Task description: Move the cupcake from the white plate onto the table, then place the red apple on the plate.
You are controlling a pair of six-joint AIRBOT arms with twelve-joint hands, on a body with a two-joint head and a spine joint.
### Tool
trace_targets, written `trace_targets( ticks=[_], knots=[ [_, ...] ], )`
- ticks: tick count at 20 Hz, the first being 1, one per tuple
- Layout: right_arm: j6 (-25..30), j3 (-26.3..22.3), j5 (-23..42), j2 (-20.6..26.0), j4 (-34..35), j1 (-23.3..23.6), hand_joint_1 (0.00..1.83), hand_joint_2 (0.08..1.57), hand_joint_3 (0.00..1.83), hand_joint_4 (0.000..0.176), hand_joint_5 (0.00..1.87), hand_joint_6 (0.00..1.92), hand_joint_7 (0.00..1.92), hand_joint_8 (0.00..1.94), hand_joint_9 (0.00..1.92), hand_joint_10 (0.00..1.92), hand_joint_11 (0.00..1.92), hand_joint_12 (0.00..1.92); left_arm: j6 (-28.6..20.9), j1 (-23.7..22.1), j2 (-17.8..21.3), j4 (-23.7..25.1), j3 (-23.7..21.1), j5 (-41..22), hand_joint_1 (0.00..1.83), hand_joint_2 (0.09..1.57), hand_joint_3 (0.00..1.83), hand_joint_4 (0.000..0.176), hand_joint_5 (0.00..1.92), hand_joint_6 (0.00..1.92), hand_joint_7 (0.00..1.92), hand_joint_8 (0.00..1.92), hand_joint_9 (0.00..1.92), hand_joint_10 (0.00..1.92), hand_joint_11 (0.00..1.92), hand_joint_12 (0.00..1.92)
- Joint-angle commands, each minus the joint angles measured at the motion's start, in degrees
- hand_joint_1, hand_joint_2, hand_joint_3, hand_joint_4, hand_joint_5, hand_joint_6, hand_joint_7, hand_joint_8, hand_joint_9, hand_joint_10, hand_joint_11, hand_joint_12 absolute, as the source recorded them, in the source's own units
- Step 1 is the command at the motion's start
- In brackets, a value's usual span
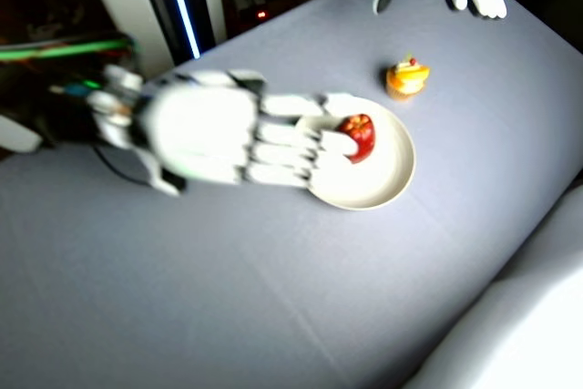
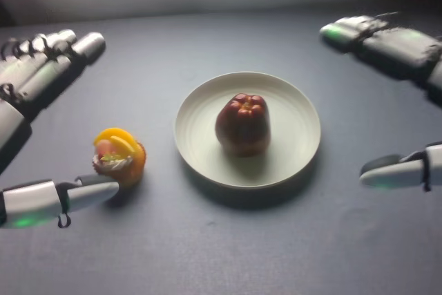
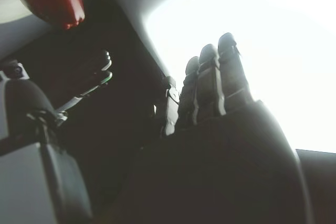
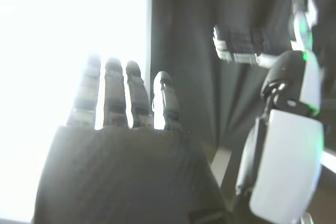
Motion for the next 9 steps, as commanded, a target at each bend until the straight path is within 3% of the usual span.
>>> trace_targets(
  ticks=[1,2,3,4,5,6,7,8,9],
  knots=[
    [0.0,-0.8,15.5,1.0,4.9,-1.2,0.76,0.88,0.02,0.176,0.00,0.00,0.00,0.00,0.00,0.00,0.00,0.00,-0.3,-0.1,0.3,0.2,0.0,-11.8,0.76,0.92,0.00,0.150,0.00,0.00,0.00,0.00,0.00,0.00,0.03,0.01],
    [0.0,-1.7,19.1,1.7,6.5,-3.1,0.76,0.88,0.02,0.176,0.00,0.00,0.00,0.00,0.00,0.00,0.00,0.00,-0.6,-0.2,0.3,0.7,-0.2,-13.1,0.76,0.92,0.00,0.150,0.00,0.00,0.00,0.00,0.00,0.00,0.03,0.01],
    [0.0,-2.7,23.3,2.4,8.3,-4.8,0.77,0.94,0.01,0.106,0.00,0.00,0.00,0.00,0.01,0.00,0.03,0.01,-1.2,-0.3,0.3,1.4,-0.3,-14.0,0.67,1.07,0.00,0.131,0.33,0.09,0.10,0.00,0.12,0.00,0.02,0.47],
    [0.0,-3.0,24.7,2.7,9.0,-5.6,0.72,0.97,0.01,0.074,0.05,0.01,0.04,0.00,0.05,0.01,0.05,0.03,-1.5,-0.5,0.4,1.8,-0.3,-14.0,0.54,1.19,0.01,0.086,0.38,0.04,0.10,0.00,0.18,0.00,0.00,0.64],
    [0.0,-3.1,25.3,2.8,9.2,-5.8,0.70,1.07,0.01,0.048,0.01,0.00,0.13,0.01,0.18,0.02,0.12,0.06,-1.5,-0.6,0.4,1.9,-0.3,-14.0,0.74,1.29,0.01,0.158,0.56,1.25,0.14,0.00,0.18,0.00,0.00,0.69],
    [0.0,-3.7,28.6,3.3,10.5,-7.5,0.55,1.18,0.01,0.065,0.23,0.02,0.24,0.01,0.34,0.02,0.24,0.11,-1.5,-1.4,0.4,2.8,-0.3,-14.0,0.55,1.22,0.00,0.162,0.36,0.99,0.14,0.01,0.18,0.01,0.00,0.56],
    [0.0,-4.2,29.0,3.7,11.3,-8.2,0.55,1.18,0.01,0.065,0.23,0.02,0.24,0.01,0.34,0.02,0.24,0.11,-1.3,-2.3,0.4,3.6,-0.3,-14.0,0.55,1.22,0.00,0.162,0.36,0.99,0.14,0.01,0.18,0.01,0.00,0.56],
    [-0.2,-4.9,29.1,4.1,11.0,-8.2,0.37,1.24,0.01,0.057,0.29,0.02,0.16,0.00,0.14,0.00,0.01,0.01,-1.1,-3.6,0.4,4.8,-0.2,-14.0,0.31,1.24,0.00,0.123,0.31,0.33,0.21,0.00,0.22,0.00,0.00,0.74],
    [-0.5,-5.5,29.1,4.1,9.9,-8.1,0.19,1.25,0.02,0.117,0.06,0.00,0.03,0.00,0.03,0.00,0.00,0.00,-1.0,-5.2,0.3,6.1,0.1,-14.0,0.20,1.38,0.01,0.087,0.18,0.17,0.04,0.00,0.06,0.00,0.00,0.54]
  ],
)
